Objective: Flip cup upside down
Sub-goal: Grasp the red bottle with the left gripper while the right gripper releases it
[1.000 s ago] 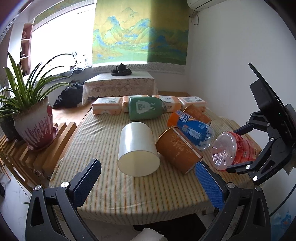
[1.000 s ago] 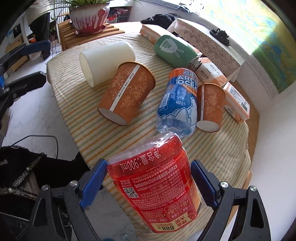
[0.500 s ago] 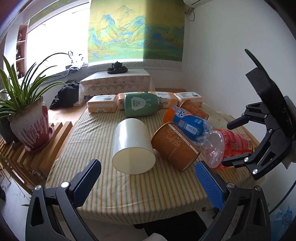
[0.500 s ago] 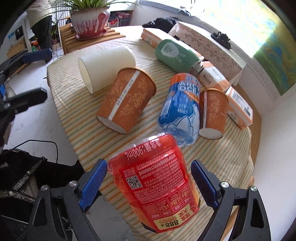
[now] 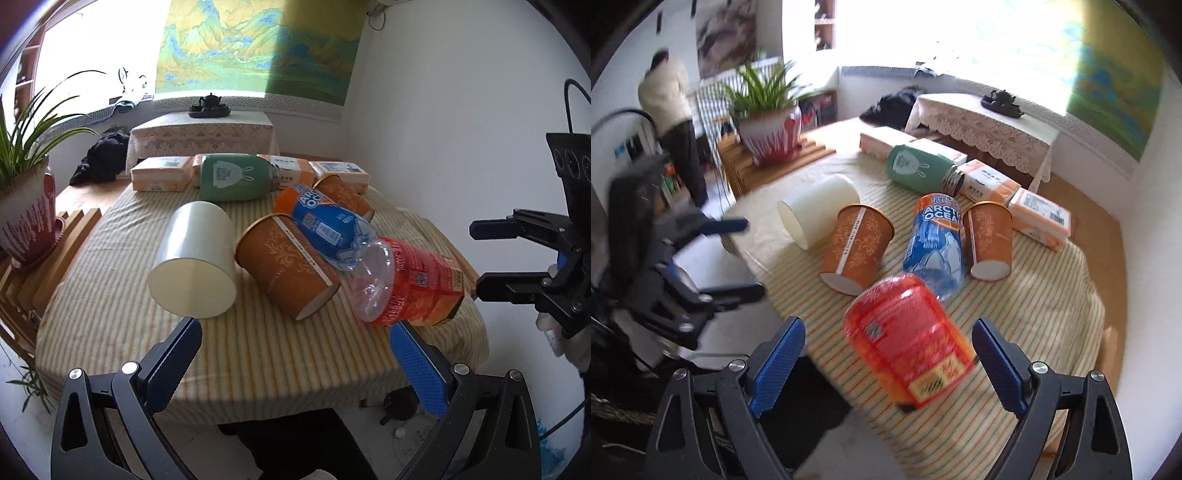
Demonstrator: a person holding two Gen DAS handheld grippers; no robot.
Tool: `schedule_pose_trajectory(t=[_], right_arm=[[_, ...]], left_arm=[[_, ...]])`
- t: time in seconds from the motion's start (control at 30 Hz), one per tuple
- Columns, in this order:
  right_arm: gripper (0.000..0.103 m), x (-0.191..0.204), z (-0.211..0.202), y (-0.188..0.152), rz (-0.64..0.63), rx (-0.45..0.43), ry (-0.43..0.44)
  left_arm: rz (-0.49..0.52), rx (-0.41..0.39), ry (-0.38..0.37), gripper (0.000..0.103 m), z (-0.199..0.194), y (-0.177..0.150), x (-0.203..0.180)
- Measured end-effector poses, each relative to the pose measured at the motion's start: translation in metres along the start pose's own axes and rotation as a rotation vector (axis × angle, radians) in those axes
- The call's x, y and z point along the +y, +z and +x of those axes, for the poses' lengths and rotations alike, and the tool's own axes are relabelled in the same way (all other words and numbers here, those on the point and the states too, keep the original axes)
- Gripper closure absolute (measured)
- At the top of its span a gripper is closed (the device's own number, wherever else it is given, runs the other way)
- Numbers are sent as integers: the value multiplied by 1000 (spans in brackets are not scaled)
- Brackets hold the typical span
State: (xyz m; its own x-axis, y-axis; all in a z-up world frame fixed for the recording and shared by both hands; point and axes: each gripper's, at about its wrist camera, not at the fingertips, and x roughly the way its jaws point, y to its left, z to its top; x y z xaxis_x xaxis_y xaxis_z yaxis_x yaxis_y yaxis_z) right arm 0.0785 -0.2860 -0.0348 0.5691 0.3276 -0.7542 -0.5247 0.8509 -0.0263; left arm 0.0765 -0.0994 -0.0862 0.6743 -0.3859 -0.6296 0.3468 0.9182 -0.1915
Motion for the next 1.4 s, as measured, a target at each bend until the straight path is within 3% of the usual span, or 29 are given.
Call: schedule_pose_trajectory(t=[0.23,0.37,0.7,1.13,1.27,1.4], right_arm=[[15,-23,-21,-28,152,-63,43],[26,-35,-28,-35,226,-99,80],[44,-58,-16,-25,260,-70,82],[45,-74,-17,-43,339,-82,60],[45,-77,-22,-53,349,-80,43],[45,-79,-26,-64,367,-78,33]], left_arm=[[-40,45,-80,0,20,-5,-36],[-97,80,-123,0,35,-5,-48],[-251,119,-144,0,66,6,-57],[-562,95,-80,0,90,22,-65],[-669,141,-86,0,109,19,-63],[-716,129,-88,0,117,18,-56]])
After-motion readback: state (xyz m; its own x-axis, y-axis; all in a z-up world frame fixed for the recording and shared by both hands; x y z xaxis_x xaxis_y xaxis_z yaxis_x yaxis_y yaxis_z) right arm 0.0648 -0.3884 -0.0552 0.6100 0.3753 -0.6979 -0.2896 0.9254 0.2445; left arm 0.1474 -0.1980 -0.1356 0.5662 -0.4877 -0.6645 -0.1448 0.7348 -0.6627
